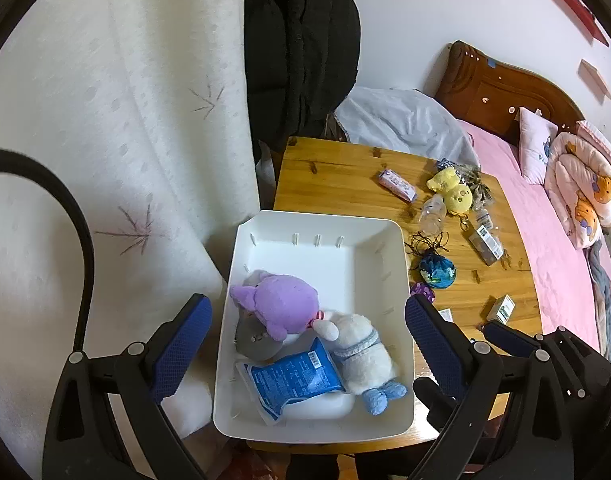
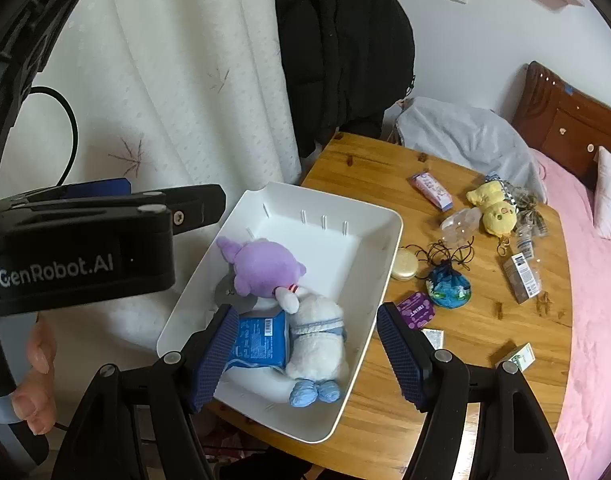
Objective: Organize objects
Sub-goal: 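Open both tools to release the items into the tray, then move both tools back toward the remaining items on the table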
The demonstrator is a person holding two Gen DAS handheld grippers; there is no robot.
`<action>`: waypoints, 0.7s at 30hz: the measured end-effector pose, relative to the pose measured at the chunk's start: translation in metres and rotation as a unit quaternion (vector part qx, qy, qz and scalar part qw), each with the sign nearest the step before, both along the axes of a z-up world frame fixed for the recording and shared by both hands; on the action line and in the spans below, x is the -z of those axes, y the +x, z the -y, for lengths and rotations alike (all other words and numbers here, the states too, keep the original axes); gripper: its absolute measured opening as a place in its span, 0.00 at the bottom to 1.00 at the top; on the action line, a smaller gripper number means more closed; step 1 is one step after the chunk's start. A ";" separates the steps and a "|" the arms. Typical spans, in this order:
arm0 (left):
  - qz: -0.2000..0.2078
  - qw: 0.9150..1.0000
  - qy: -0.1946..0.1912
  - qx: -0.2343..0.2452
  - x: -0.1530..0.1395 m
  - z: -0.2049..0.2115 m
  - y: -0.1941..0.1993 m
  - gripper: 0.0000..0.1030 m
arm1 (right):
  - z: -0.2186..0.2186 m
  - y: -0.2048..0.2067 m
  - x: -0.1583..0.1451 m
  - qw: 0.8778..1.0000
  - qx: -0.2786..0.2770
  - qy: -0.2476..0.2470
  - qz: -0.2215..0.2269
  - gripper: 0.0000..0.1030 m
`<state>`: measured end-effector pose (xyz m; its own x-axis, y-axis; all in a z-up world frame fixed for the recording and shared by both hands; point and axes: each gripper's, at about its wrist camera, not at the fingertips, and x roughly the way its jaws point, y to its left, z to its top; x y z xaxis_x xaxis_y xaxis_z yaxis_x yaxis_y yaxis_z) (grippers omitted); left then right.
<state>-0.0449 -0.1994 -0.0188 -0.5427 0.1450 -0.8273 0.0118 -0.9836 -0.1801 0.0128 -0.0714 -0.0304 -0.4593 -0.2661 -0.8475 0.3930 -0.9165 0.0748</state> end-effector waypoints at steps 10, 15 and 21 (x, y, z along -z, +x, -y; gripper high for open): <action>0.000 1.000 -0.005 0.005 -0.005 -0.012 -0.003 0.95 | -0.013 0.000 -0.006 1.000 0.008 -0.009 -0.009 0.71; -0.004 1.000 -0.007 0.008 -0.009 -0.022 -0.005 0.95 | -0.028 -0.002 -0.012 0.999 0.020 -0.016 -0.019 0.71; -0.009 1.000 -0.006 0.023 -0.016 -0.043 -0.008 0.95 | -0.051 -0.003 -0.017 0.999 0.038 -0.022 -0.028 0.71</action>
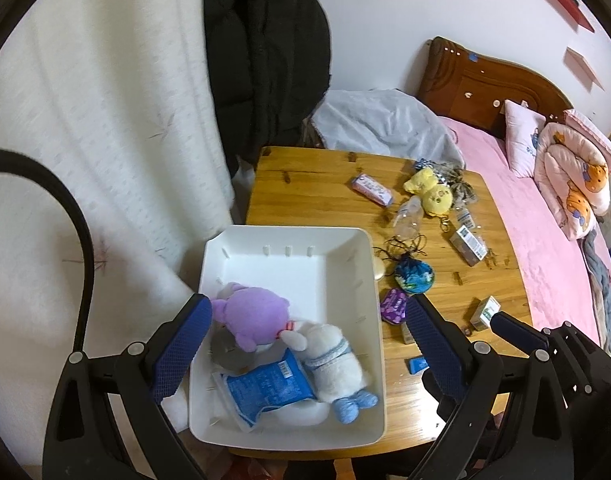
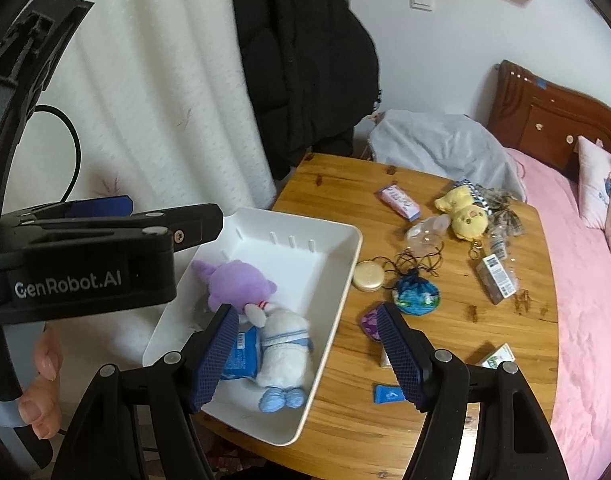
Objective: Organize objects
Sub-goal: 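Move both tools back toward the remaining items on the table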
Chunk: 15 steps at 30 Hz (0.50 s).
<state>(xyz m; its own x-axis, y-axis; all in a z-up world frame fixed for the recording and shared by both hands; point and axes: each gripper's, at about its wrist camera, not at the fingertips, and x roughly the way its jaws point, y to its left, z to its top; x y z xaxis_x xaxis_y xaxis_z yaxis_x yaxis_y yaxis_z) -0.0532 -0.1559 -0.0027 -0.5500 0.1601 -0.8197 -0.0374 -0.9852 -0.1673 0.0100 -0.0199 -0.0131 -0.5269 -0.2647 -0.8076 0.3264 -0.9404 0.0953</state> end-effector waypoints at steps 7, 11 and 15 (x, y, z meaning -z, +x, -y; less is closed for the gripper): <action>-0.002 1.000 0.002 0.025 -0.007 -0.035 -0.009 0.95 | -0.042 -0.003 -0.003 0.999 0.032 -0.008 -0.004 0.71; -0.003 0.999 0.001 0.041 -0.011 -0.059 -0.014 0.95 | -0.070 -0.005 -0.004 0.998 0.053 -0.014 -0.005 0.71; -0.003 0.998 -0.002 0.060 -0.014 -0.088 -0.020 0.95 | -0.097 -0.007 -0.006 0.997 0.071 -0.016 -0.009 0.71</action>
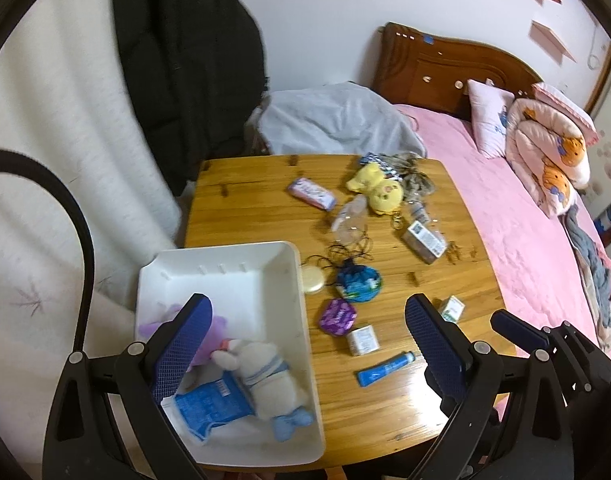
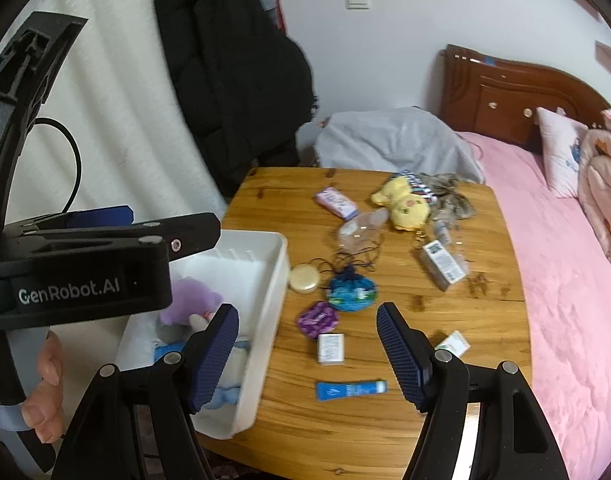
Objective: Organize objects
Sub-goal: 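Move both tools back toward the remaining items on the table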
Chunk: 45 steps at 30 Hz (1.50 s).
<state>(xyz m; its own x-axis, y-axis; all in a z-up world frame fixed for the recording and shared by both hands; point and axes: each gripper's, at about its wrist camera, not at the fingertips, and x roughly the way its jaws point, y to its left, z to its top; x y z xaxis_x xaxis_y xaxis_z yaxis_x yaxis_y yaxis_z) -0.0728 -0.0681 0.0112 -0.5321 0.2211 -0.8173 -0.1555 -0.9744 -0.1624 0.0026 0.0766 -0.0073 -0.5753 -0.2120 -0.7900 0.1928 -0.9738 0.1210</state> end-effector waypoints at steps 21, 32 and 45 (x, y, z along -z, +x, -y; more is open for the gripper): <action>0.055 0.997 0.002 0.054 0.026 -0.163 -0.071 0.95 | -0.152 -0.043 0.070 0.994 0.078 -0.029 0.068 0.71; 0.134 0.990 -0.023 0.037 0.107 -0.238 -0.136 0.95 | -0.191 -0.066 0.168 0.977 0.115 -0.067 0.165 0.71; 0.221 0.975 -0.027 -0.019 0.189 -0.275 -0.188 0.95 | -0.178 -0.075 0.220 0.973 0.104 -0.076 0.190 0.71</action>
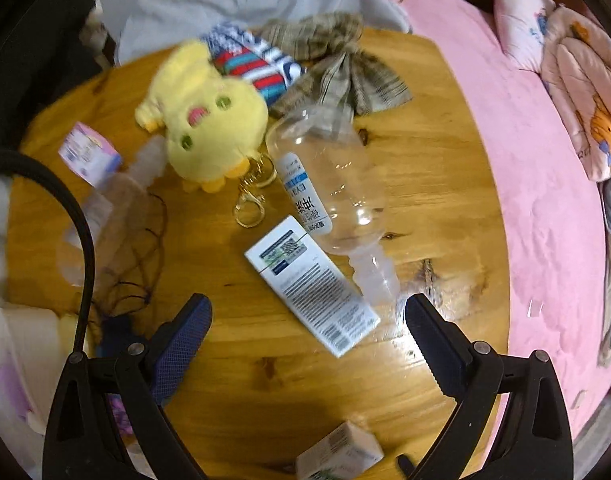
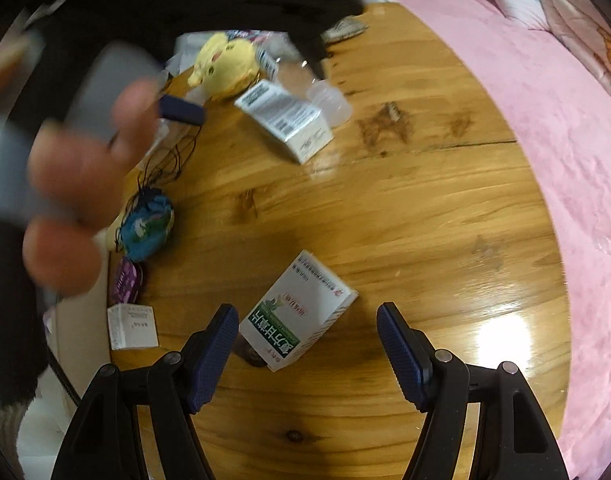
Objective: Organize objects
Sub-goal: 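Move both tools back toward the remaining items on the table, then grasp the white green-labelled medicine box with the right tool while the left tool grasps the white QR-code box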
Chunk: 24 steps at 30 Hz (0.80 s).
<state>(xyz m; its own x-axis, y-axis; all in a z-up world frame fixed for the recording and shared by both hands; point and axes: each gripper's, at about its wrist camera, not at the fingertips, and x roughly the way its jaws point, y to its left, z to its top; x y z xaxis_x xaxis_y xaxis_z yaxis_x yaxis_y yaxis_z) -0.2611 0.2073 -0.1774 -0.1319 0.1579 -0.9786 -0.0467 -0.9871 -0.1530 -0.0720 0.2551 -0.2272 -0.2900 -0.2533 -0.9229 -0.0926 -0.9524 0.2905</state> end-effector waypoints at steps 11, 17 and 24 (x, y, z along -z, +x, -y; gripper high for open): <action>0.053 0.996 0.046 -0.057 0.035 0.013 -0.006 0.94 | -0.003 -0.006 0.016 1.000 0.019 -0.021 0.009 0.69; 0.067 0.994 0.061 -0.058 0.040 0.019 0.001 0.72 | -0.001 -0.008 0.016 1.000 0.003 -0.024 0.011 0.51; 0.071 0.996 0.050 -0.034 0.040 0.029 0.026 0.69 | -0.001 -0.004 0.009 1.000 -0.008 -0.007 0.006 0.45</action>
